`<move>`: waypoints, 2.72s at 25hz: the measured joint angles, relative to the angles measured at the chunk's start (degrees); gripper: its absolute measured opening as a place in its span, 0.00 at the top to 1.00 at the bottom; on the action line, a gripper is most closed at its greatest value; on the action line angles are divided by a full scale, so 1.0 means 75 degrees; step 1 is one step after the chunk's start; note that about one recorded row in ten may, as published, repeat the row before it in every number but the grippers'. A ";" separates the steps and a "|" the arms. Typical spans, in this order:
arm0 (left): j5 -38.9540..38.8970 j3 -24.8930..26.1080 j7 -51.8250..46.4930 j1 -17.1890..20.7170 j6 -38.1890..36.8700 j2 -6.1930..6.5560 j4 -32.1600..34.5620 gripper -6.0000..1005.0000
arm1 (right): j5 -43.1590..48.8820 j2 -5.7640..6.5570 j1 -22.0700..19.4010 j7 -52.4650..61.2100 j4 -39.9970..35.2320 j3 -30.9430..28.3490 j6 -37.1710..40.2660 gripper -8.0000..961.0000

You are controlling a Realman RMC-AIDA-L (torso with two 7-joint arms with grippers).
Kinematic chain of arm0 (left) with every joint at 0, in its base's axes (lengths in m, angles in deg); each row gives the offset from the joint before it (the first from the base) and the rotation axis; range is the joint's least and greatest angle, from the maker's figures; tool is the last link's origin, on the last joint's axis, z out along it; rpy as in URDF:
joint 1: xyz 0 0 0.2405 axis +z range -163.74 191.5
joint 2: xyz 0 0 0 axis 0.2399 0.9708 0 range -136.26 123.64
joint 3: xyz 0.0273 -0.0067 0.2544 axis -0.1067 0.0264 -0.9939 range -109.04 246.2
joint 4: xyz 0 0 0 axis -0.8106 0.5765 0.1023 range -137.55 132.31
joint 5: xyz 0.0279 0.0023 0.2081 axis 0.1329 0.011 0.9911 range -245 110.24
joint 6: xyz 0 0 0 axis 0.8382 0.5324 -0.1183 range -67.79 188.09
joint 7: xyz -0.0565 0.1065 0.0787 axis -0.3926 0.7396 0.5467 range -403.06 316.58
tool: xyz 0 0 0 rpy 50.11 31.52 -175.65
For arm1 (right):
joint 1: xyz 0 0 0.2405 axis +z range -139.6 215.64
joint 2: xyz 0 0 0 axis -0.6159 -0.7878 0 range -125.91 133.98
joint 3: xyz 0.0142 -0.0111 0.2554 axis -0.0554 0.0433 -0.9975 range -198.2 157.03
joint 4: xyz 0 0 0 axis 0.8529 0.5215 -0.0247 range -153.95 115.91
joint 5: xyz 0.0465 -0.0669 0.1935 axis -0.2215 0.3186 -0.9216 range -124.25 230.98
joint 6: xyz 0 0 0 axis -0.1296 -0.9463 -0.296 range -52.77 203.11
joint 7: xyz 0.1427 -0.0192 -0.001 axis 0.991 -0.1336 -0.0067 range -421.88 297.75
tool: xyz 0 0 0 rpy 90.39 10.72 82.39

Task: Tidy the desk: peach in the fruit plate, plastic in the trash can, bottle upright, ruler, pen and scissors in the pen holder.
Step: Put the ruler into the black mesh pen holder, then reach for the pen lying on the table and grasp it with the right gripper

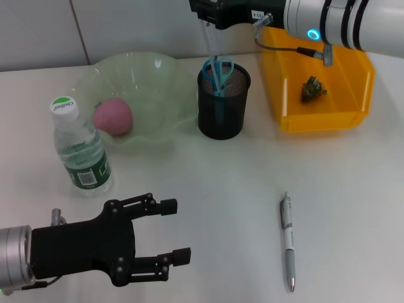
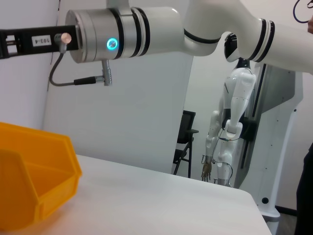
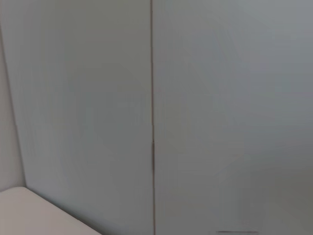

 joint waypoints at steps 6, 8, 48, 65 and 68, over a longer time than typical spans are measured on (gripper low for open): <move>0.0001 0.0000 0.0000 -0.0008 -0.0015 0.0000 0.0001 0.19 | -0.0020 -0.0001 0.0001 -0.0003 0.0087 0.0072 -0.0217 0.60; 0.0000 0.0000 0.0000 -0.0007 -0.0021 0.0001 0.0001 0.19 | -0.0050 -0.0005 0.0001 -0.0004 0.0124 0.0131 -0.0331 0.60; -0.0045 0.0095 0.0098 -0.0004 -0.0040 0.0047 -0.0082 0.19 | -0.0349 0.0012 -0.0190 0.0004 0.0618 0.0762 -0.0977 0.46; -0.0047 0.0119 0.0098 -0.0009 -0.0009 0.0029 -0.0081 0.19 | -0.0960 0.0039 -0.0673 0.0011 -0.0367 -0.0219 -0.0126 0.29; -0.0048 0.0118 0.0099 -0.0013 -0.0010 0.0019 -0.0081 0.19 | -0.1369 0.0045 -0.0833 -0.0022 -0.0660 -0.0803 0.0623 0.29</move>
